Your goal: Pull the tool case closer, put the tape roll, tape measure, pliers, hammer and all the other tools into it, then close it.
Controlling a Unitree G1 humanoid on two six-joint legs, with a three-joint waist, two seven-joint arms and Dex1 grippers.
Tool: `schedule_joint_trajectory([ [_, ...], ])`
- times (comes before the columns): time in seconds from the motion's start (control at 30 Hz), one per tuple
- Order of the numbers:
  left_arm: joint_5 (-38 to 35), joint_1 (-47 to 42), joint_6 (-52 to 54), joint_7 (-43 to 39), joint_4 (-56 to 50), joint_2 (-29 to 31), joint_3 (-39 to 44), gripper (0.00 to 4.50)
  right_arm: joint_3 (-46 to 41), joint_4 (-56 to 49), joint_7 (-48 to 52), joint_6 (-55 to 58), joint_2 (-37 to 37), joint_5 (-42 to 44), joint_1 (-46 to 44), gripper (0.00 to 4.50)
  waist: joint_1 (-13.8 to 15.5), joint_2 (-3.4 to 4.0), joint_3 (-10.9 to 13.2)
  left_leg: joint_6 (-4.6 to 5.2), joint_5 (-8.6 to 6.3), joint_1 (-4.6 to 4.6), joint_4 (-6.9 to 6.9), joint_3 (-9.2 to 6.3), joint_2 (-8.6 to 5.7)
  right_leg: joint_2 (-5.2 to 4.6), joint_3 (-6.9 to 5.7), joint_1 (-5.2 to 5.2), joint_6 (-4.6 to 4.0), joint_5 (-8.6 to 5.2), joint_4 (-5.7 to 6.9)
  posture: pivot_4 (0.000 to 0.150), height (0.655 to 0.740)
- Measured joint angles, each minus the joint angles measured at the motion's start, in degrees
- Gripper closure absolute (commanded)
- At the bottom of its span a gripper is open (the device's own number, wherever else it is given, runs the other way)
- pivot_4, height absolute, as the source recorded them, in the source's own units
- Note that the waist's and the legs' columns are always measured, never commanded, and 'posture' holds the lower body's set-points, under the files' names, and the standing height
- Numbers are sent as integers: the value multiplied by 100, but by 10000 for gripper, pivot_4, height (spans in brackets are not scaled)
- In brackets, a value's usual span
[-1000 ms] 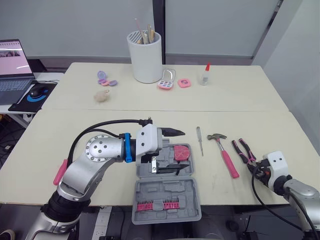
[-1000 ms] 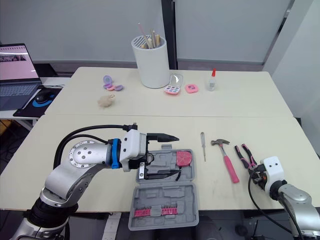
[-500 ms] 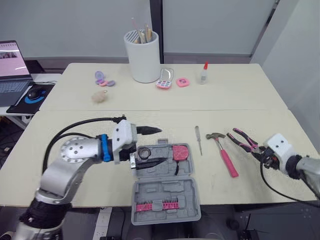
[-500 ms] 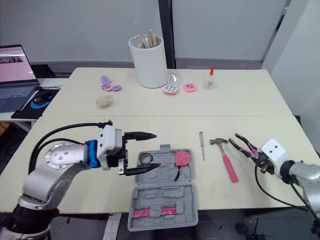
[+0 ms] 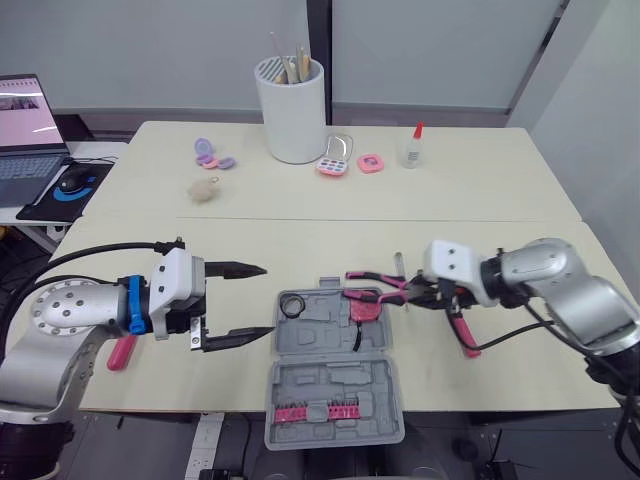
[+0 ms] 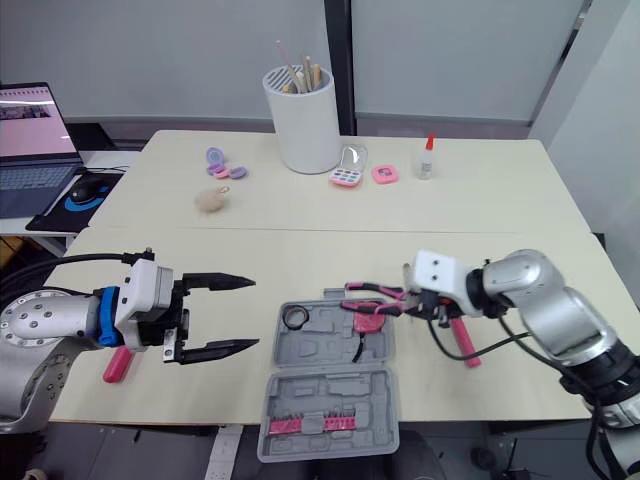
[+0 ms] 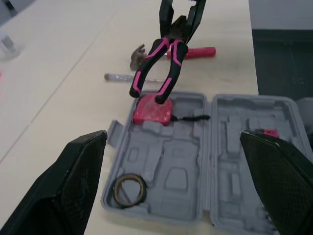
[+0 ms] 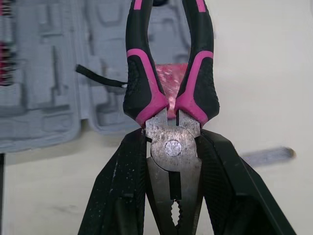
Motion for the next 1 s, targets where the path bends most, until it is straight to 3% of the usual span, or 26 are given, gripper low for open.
schedule_joint_trajectory([
  [0.43, 11, 592, -401, -639, 128, 384, 406, 0, 1349, 231, -201, 367, 1161, -838, -426, 32457, -9, -2, 0, 0, 0, -2, -1, 4, 8, 6, 0, -12, -1, 0, 6, 1500, 7400],
  [1.0, 124, 462, -511, -729, 280, 491, 466, 0, 1734, 1052, -362, 42, 1987, -1421, -641, 32457, -12, -3, -1, 0, 0, -3, -1, 6, 18, 17, 0, -16, -3, 1, 8, 1500, 7400],
])
